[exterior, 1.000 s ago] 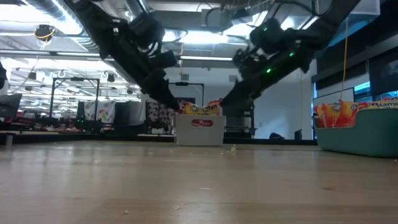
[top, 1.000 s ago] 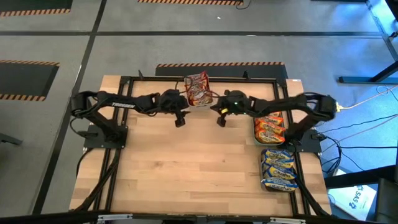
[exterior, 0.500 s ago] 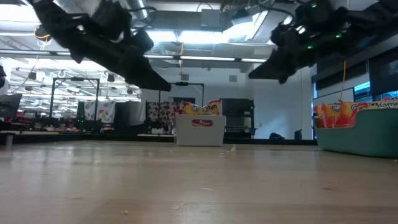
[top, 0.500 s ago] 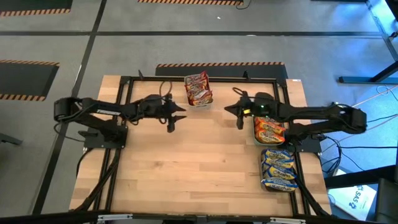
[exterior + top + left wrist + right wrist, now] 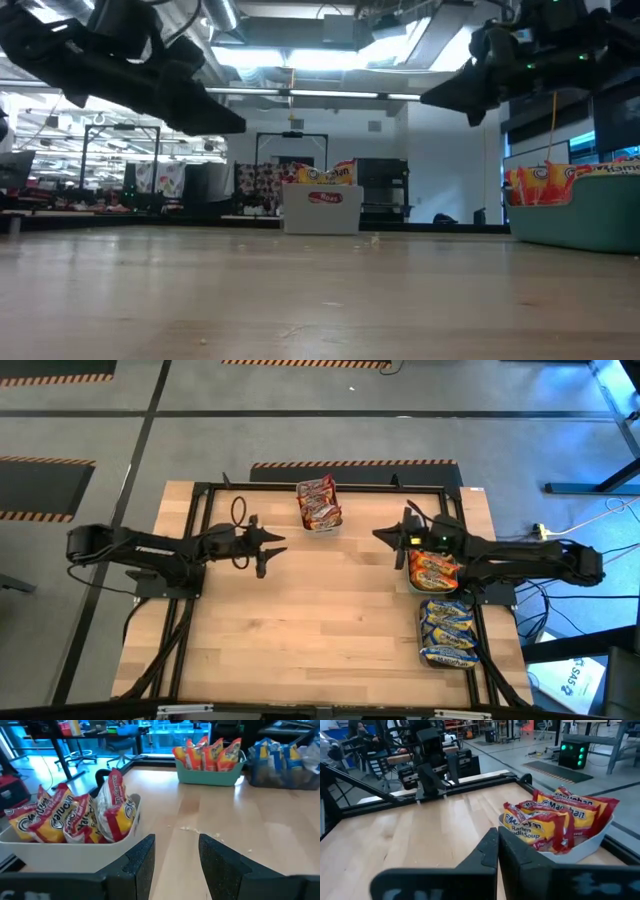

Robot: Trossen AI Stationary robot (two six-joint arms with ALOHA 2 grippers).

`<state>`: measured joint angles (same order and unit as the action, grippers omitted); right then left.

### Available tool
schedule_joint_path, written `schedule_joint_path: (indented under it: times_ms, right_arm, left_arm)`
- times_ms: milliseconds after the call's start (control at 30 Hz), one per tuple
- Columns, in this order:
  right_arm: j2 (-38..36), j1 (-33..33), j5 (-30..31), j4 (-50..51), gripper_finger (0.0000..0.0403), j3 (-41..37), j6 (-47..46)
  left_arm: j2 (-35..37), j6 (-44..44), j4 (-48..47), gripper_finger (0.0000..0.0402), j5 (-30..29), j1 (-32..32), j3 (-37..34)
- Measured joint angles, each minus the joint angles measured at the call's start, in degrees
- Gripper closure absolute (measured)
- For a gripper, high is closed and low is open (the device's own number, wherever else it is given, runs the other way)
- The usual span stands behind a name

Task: Sort Maruchan noodles
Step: Return to Home Position

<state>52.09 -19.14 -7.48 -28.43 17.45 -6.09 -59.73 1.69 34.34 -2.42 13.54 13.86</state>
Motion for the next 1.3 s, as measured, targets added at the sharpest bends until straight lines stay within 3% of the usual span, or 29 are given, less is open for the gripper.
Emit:
schedule_joint_path:
  times_ms: [400, 633, 1033, 1300]
  right_arm:
    - [-3.4, 0.0, -0.7, 0.0, 0.0402, -2.9, -1.2]
    - [-3.6, 0.0, -1.1, -0.4, 0.0402, -2.9, -1.0]
    - [-3.6, 0.0, -4.4, -0.2, 0.0402, -2.9, -1.0]
    - [-5.2, 0.0, -5.2, -7.5, 0.0402, -8.7, -2.8]
  left_arm:
    - [6.3, -4.6, 0.1, 0.0256, 6.1, -5.3, -3.4]
    - [10.5, -5.7, -0.2, 0.0256, -3.0, -11.4, -6.6]
    - [23.2, -7.6, -0.3, 0.0256, -4.2, -15.1, -13.1]
    - [34.5, -8.7, -10.0, 0.0256, -6.4, -15.1, -13.4]
